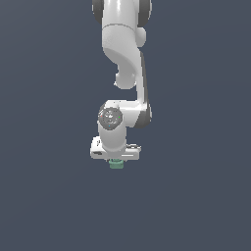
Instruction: Pick up the object and move it to a goal position.
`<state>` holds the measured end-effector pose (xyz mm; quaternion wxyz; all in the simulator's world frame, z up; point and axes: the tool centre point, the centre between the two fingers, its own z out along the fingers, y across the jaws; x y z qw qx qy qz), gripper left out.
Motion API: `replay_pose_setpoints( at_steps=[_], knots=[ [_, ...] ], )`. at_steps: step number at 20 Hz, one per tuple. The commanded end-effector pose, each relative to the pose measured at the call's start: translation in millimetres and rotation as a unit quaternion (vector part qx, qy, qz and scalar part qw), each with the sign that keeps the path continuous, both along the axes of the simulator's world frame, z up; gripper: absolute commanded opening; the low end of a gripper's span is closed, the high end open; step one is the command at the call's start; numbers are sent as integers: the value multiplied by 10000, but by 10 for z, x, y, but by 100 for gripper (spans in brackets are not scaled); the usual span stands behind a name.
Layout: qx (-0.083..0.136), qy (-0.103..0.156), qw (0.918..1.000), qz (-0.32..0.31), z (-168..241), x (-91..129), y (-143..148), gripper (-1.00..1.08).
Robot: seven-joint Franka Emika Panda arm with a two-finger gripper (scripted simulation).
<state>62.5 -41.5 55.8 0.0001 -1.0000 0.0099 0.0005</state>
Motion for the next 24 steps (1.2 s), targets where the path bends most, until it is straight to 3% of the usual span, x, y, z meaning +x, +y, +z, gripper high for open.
replay_pose_setpoints(
  at_steps=[1, 8, 24],
  knots=[
    [-1, -5, 10000, -3, 96, -59, -60, -100],
    [2, -4, 10000, -4, 500, -334, -315, -100],
    [12, -7, 10000, -6, 1871, -1232, -1163, -100]
  ],
)
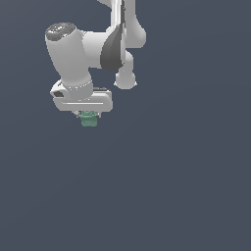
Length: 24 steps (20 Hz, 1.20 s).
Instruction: Pick up the object and move it to a goal position.
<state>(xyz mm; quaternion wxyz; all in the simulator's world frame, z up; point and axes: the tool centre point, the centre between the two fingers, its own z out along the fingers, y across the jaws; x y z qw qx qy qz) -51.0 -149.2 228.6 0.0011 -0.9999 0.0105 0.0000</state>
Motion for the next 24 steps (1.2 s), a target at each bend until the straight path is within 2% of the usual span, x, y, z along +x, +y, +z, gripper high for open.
replay_pose_setpoints(
  at_steps=[1, 13, 19, 24],
  knots=[
    [6, -2, 10000, 0, 237, -156, -146, -100],
    [-1, -1, 10000, 0, 1183, -725, -735, -100],
    [-4, -1, 10000, 0, 1414, -850, -886, -100],
    [-10, 1, 10000, 3, 1452, -856, -913, -100]
  ],
)
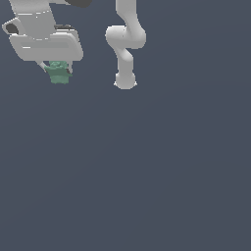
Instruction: Pick up the object and move it to a goal position.
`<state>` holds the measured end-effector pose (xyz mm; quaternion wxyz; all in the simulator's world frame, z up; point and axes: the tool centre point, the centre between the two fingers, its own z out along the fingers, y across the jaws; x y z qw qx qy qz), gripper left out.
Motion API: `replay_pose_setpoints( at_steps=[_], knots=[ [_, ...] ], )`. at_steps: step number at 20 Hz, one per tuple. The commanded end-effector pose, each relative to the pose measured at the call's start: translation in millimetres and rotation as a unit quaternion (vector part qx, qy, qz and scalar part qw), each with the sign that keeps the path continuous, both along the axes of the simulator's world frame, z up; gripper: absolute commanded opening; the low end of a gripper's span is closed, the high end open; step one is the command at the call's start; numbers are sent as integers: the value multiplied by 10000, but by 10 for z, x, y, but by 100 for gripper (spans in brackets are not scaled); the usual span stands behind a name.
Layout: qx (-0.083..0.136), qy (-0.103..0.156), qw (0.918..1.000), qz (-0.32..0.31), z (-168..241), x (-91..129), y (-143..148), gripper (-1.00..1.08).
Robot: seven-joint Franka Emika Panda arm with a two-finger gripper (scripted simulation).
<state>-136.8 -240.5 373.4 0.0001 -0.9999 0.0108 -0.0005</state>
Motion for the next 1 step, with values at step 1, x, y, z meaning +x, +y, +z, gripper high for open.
replay_pose_setpoints(
  at_steps=[1],
  knots=[
    [-1, 5, 10000, 7, 2, 4, 0, -100]
  ],
)
